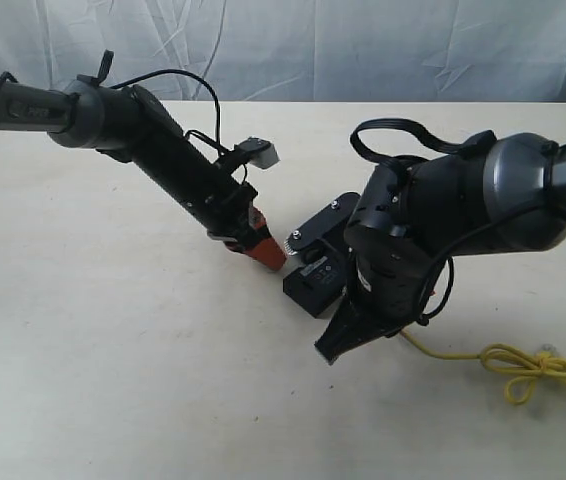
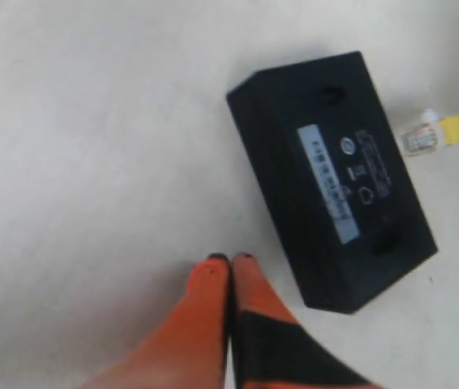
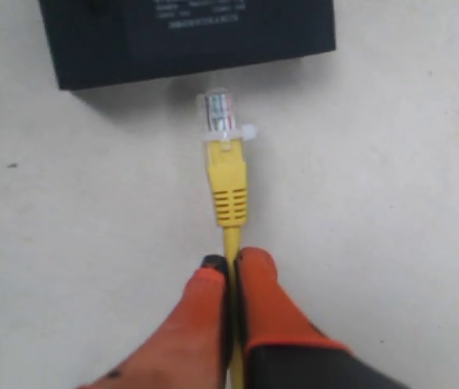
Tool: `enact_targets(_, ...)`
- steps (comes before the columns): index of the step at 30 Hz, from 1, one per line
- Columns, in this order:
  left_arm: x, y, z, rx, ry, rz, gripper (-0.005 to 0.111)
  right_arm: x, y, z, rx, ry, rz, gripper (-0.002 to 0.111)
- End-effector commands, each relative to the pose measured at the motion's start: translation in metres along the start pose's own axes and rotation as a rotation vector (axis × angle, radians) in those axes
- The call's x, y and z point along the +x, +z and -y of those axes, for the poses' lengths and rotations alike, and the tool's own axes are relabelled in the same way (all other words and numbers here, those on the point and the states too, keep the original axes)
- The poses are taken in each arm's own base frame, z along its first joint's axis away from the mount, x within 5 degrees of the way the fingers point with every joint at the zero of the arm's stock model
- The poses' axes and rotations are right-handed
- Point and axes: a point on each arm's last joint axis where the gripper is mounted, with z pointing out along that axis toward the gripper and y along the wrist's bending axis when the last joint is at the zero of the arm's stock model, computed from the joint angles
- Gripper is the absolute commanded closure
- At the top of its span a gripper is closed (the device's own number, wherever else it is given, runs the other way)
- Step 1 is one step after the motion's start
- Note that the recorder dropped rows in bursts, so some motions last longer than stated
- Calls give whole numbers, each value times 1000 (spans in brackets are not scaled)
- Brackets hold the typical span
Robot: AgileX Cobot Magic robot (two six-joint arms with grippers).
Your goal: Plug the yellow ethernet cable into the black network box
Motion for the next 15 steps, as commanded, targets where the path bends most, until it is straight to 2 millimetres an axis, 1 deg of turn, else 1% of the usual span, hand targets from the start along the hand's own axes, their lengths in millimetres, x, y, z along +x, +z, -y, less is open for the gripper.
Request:
enact_targets(1, -3, 10, -1, -1, 26, 31, 107, -3, 5, 1, 2, 1, 15, 109)
enact_targets(4, -2, 21, 2, 41, 58, 31, 107, -4, 12, -2, -5, -1, 8, 109)
enact_targets(8, 3, 31, 2, 65, 66, 9, 107, -7, 12, -4, -29, 13, 38, 109)
enact_targets(15, 2, 32, 4, 83, 65, 14, 107, -10, 13, -7, -54, 20, 69, 109)
